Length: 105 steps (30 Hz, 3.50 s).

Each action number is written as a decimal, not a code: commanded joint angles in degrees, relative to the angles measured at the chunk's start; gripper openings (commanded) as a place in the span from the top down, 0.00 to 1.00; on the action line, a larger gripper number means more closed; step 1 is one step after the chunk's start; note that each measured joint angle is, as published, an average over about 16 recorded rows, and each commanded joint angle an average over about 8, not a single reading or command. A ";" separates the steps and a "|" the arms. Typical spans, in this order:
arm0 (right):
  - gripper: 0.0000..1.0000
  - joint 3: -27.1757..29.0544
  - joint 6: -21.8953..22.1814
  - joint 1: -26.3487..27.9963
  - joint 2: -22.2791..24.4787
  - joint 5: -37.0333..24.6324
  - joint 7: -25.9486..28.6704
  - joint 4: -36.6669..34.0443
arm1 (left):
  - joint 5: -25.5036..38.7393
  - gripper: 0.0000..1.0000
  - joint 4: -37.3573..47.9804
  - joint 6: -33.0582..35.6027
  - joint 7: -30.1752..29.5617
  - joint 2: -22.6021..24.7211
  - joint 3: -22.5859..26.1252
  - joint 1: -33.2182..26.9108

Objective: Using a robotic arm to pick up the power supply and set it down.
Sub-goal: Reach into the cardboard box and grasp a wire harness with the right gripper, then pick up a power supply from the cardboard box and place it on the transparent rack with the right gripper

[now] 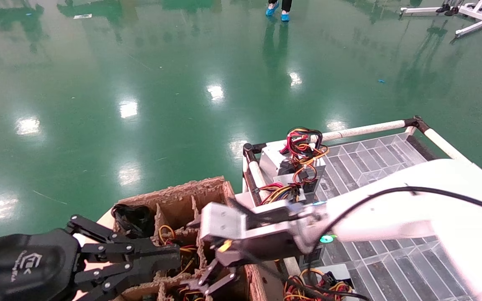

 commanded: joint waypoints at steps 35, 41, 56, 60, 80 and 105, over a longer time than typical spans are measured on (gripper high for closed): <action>1.00 -13.86 5.57 5.75 -7.92 3.66 -8.44 -13.60 | -0.02 0.00 0.00 -0.01 0.01 -0.01 0.02 -0.01; 1.00 -15.62 6.16 5.96 -7.75 5.42 -8.89 -14.49 | -0.02 0.00 0.00 -0.01 0.01 -0.01 0.03 -0.01; 1.00 -12.85 1.35 7.23 -5.10 14.42 -13.28 -19.13 | -0.03 0.00 0.00 -0.01 0.02 -0.01 0.04 -0.01; 1.00 -10.69 -1.44 7.65 -3.57 17.85 -15.00 -20.40 | -0.03 0.00 0.00 -0.02 0.02 -0.02 0.04 -0.01; 1.00 -1.61 -12.22 18.97 5.36 29.66 -21.69 -25.56 | -0.04 0.00 0.00 -0.02 0.03 -0.02 0.05 -0.01; 1.00 -10.98 -11.42 38.48 19.30 11.90 -26.40 -37.45 | -0.05 0.00 0.00 -0.03 0.03 -0.03 0.07 -0.02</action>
